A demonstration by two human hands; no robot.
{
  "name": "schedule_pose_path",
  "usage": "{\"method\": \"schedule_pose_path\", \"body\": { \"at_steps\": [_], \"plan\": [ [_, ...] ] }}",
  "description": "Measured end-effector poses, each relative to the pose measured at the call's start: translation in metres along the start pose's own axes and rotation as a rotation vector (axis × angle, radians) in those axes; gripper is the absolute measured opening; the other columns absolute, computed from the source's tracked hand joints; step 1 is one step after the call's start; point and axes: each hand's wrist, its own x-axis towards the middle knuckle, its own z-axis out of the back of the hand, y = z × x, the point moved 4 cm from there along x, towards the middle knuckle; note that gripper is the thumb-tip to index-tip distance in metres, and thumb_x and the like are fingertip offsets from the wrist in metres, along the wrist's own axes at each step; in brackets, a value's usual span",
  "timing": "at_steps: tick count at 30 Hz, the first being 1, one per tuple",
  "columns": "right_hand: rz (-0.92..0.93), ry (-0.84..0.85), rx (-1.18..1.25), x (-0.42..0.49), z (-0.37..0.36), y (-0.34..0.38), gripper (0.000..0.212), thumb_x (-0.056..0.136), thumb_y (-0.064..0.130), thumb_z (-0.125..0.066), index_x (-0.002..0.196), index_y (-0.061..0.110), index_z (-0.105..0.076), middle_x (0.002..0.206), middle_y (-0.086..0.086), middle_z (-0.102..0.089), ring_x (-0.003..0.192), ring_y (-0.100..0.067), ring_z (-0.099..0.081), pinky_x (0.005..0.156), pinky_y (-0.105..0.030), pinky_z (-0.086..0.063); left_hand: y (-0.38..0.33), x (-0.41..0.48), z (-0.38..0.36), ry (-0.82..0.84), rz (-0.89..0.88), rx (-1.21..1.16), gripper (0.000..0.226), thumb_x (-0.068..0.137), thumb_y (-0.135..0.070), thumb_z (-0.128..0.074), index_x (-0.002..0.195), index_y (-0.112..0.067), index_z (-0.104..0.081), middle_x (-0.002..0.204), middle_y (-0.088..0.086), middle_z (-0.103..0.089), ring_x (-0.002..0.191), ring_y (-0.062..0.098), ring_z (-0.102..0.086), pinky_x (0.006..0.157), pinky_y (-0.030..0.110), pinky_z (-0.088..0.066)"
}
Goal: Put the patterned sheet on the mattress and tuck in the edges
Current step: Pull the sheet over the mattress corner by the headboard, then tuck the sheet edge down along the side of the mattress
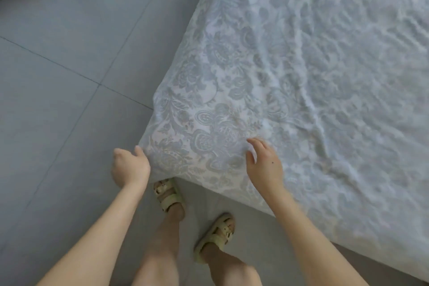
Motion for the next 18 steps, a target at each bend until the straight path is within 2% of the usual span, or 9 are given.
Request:
{"method": "schedule_pose_path", "body": {
  "at_steps": [3, 5, 7, 10, 14, 18],
  "plan": [
    [-0.120, -0.025, 0.083, -0.028, 0.022, -0.046, 0.036, 0.096, 0.014, -0.049, 0.131, 0.015, -0.053, 0.134, 0.001, -0.055, 0.124, -0.019, -0.048, 0.097, -0.030, -0.041, -0.050, -0.076, -0.001, -0.098, -0.443, 0.010, 0.014, 0.092, -0.018, -0.049, 0.087, -0.007, -0.042, 0.091, 0.023, -0.058, 0.087, 0.040, -0.054, 0.070, 0.042, -0.036],
    [-0.201, -0.049, 0.120, -0.051, 0.042, -0.083, 0.036, 0.096, 0.017, -0.048, 0.132, 0.016, -0.052, 0.134, 0.002, -0.055, 0.124, -0.018, -0.048, 0.096, -0.030, -0.040, -0.080, -0.136, -0.026, -0.024, -0.670, 0.000, 0.015, 0.090, -0.014, -0.051, 0.084, -0.010, -0.038, 0.082, 0.014, -0.050, 0.079, 0.030, -0.047, 0.066, 0.038, -0.031],
    [-0.284, -0.094, 0.163, -0.079, 0.065, -0.125, 0.036, 0.097, 0.018, -0.047, 0.132, 0.017, -0.052, 0.132, 0.002, -0.056, 0.123, -0.019, -0.049, 0.095, -0.030, -0.040, -0.106, -0.198, -0.057, 0.100, -0.840, 0.047, 0.015, 0.090, -0.015, -0.051, 0.086, -0.010, -0.038, 0.083, 0.008, -0.046, 0.078, 0.025, -0.042, 0.066, 0.035, -0.030],
    [-0.418, -0.172, 0.255, -0.133, 0.102, -0.200, 0.033, 0.096, 0.017, -0.047, 0.127, 0.015, -0.056, 0.124, -0.001, -0.061, 0.113, -0.019, -0.056, 0.091, -0.032, -0.043, -0.130, -0.295, -0.105, 0.254, -1.058, 0.148, 0.011, 0.090, -0.017, -0.051, 0.093, -0.008, -0.046, 0.088, 0.006, -0.049, 0.082, 0.023, -0.046, 0.067, 0.031, -0.033],
    [-0.581, -0.245, 0.280, -0.224, 0.147, -0.306, 0.027, 0.096, 0.021, -0.046, 0.118, 0.016, -0.061, 0.113, -0.002, -0.066, 0.103, -0.019, -0.061, 0.079, -0.029, -0.045, -0.137, -0.431, -0.163, 0.441, -1.291, 0.270, 0.018, 0.090, -0.019, -0.051, 0.104, -0.008, -0.055, 0.098, 0.006, -0.055, 0.091, 0.023, -0.051, 0.071, 0.030, -0.038],
    [-0.677, -0.246, 0.249, -0.309, 0.175, -0.391, 0.029, 0.096, 0.024, -0.045, 0.118, 0.016, -0.062, 0.118, -0.002, -0.065, 0.109, -0.023, -0.058, 0.085, -0.030, -0.044, -0.125, -0.562, -0.217, 0.579, -1.451, 0.389, 0.022, 0.091, -0.019, -0.051, 0.111, -0.009, -0.056, 0.104, 0.008, -0.056, 0.090, 0.019, -0.049, 0.071, 0.028, -0.036]
  ]
}}
